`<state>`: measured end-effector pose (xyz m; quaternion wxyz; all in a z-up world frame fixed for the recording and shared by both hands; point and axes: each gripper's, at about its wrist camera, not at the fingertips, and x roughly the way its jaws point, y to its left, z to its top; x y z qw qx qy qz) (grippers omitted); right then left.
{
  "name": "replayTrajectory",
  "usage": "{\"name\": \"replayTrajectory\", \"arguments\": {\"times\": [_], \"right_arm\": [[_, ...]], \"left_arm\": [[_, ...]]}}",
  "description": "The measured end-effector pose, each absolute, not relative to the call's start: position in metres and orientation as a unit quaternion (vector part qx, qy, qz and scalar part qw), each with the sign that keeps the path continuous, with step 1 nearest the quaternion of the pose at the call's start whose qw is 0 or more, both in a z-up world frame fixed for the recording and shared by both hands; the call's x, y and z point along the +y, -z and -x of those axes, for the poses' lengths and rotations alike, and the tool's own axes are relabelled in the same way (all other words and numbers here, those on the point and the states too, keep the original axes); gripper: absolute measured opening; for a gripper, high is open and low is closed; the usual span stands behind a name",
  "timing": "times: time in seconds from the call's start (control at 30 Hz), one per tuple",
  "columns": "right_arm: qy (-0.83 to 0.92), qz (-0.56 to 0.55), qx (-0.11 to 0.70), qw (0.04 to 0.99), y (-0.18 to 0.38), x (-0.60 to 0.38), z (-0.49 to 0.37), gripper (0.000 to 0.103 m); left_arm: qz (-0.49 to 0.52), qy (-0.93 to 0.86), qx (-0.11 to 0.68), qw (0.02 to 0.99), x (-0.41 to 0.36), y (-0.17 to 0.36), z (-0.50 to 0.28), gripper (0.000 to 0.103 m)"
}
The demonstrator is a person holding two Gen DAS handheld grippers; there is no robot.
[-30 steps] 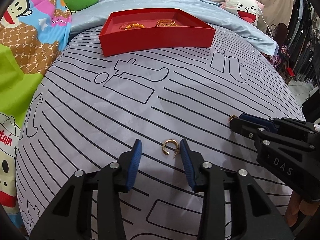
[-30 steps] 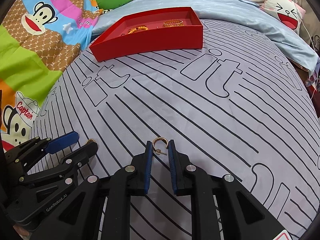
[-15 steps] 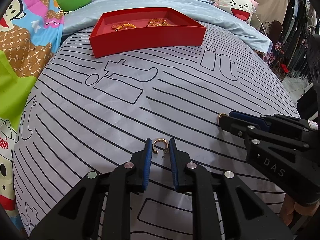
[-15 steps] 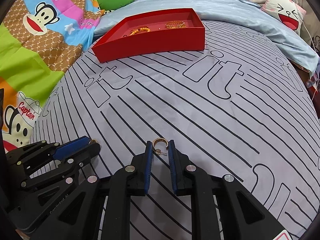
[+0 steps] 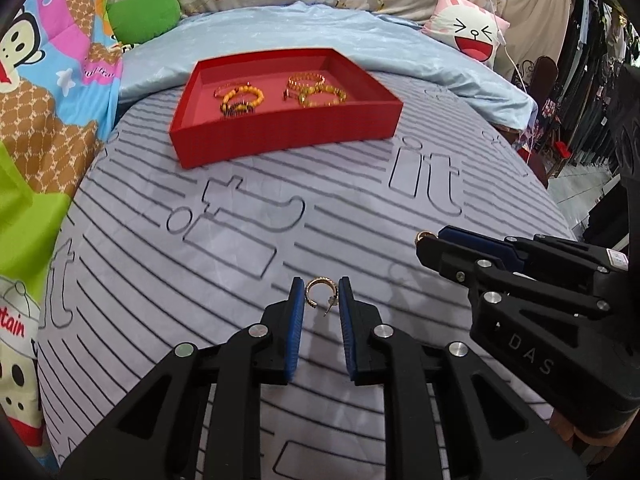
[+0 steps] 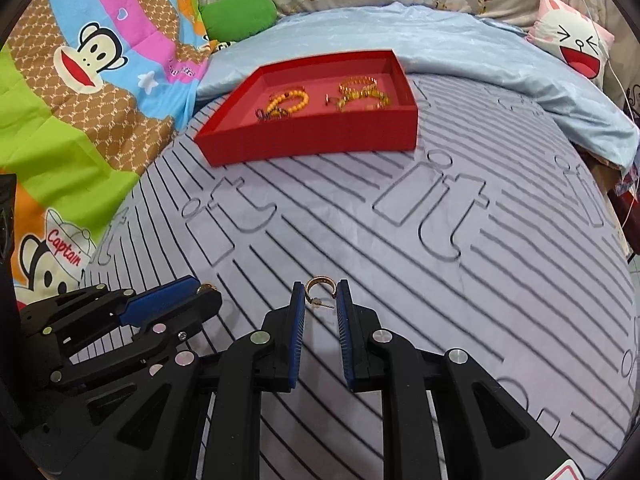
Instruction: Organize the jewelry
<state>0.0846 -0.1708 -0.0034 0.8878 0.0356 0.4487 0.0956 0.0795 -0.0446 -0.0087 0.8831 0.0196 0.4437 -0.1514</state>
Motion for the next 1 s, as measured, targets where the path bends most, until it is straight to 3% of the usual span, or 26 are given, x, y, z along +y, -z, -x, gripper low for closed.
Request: {"name": "replayTrajectory", "arguments": {"times": [0.53, 1.0], "right_arm": [[-0.091, -0.016, 0.383, 0.919, -0.053, -0.171, -0.173, 0.015], [-0.083, -0.018, 0.374, 0.924, -0.062, -0.174, -0.257, 0.015]], "left_arm": [[-0.020, 0.142, 0.375, 0.916, -0.050, -0.050, -0.173, 0.017], [-0.021, 0.133, 0.354, 0.925, -0.053, -0.060, -0.257, 0.017]]}}
